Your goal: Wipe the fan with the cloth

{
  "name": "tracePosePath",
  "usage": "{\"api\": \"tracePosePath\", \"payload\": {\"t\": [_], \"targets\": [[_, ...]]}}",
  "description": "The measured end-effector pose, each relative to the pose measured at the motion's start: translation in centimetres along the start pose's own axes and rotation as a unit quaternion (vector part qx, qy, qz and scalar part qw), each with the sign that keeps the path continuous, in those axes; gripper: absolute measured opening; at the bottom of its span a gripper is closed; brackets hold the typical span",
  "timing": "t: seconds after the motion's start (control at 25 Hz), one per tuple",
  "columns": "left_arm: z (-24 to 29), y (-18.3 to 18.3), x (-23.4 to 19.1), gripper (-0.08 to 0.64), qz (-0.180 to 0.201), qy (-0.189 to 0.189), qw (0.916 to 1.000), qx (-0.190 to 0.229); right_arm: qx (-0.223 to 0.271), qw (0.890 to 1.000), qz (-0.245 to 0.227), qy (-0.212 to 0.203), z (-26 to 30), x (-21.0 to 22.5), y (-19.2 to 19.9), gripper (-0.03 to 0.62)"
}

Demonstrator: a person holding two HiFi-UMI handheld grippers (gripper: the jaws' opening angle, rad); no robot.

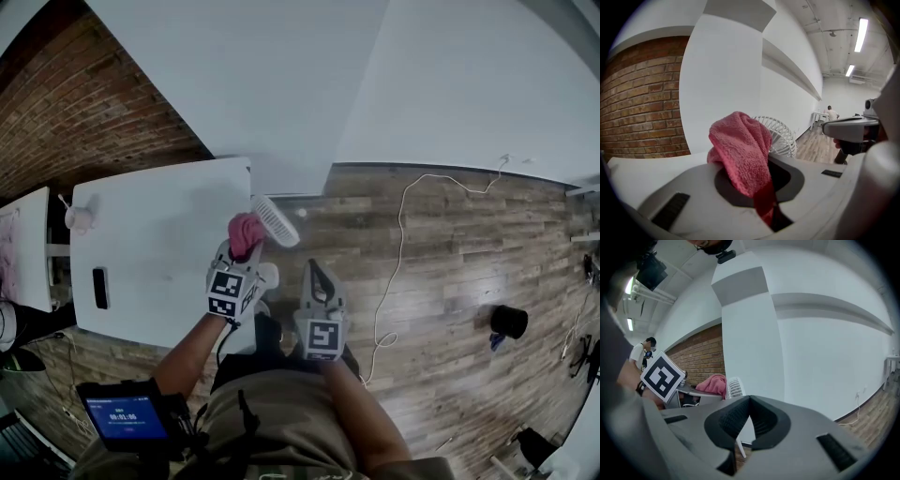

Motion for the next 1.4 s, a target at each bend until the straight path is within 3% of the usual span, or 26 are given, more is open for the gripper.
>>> {"api": "tracePosePath", "payload": {"t": [0.2,0.44,1.4], "targets": [[0.0,0.0,0.0,0.054,0.002,-0.001,1.0000,-0.001,0.016,1.000,0.002,0.010,0.1,0.8,0.8,0.000],[-0.2,0.3,0.2,0.054,-0.011,-0.009,0.9999,0.005,-0.002,1.000,0.013,0.007,0.0,0.6,0.6,0.000],[-1.1,1.1,2.2,0.052,-0.002,-0.019,0.9998,0.004,-0.001,1.000,0.015,0.000,0.1,-0.7,1.2,0.000]]}}
Point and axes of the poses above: the fingertips, and each gripper's own axes: z forward along the fingers, x to its right, y out of its underside, the point moved 6 cm from there along -z, backward along the fingers, and after that the axes turned 15 degrees about y, right-handed, at the moved point
